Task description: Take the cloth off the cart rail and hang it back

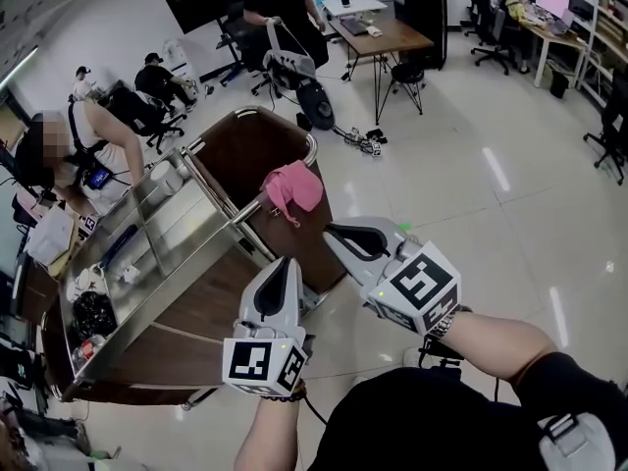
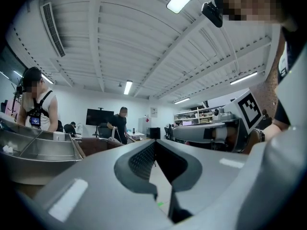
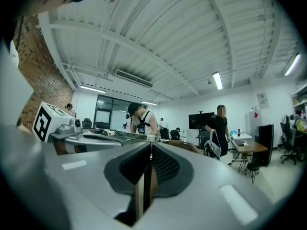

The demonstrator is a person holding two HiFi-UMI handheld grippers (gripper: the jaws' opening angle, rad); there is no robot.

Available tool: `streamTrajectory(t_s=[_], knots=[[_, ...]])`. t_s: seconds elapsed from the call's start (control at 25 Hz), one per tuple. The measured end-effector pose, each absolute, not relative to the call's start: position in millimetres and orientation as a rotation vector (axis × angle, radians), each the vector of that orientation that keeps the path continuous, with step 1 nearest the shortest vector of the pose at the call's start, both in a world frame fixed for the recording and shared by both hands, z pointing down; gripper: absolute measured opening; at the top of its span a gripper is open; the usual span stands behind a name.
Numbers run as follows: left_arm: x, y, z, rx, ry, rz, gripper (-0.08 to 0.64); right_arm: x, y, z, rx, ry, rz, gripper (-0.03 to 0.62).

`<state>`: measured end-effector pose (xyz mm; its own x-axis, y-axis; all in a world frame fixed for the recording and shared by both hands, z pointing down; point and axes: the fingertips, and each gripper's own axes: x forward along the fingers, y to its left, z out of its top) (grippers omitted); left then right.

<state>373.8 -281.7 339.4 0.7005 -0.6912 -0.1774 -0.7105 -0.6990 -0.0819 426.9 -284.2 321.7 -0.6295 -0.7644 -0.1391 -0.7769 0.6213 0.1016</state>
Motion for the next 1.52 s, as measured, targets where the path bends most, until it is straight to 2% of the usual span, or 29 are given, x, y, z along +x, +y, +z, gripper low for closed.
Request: streamTrajectory(t_s=[1.52], knots=[[405.9,-292.8,346.2,-2.715,1.201,0.16,0.003,441.7,-286.0,335.2,-1.19,2.791,0.273,0.0]])
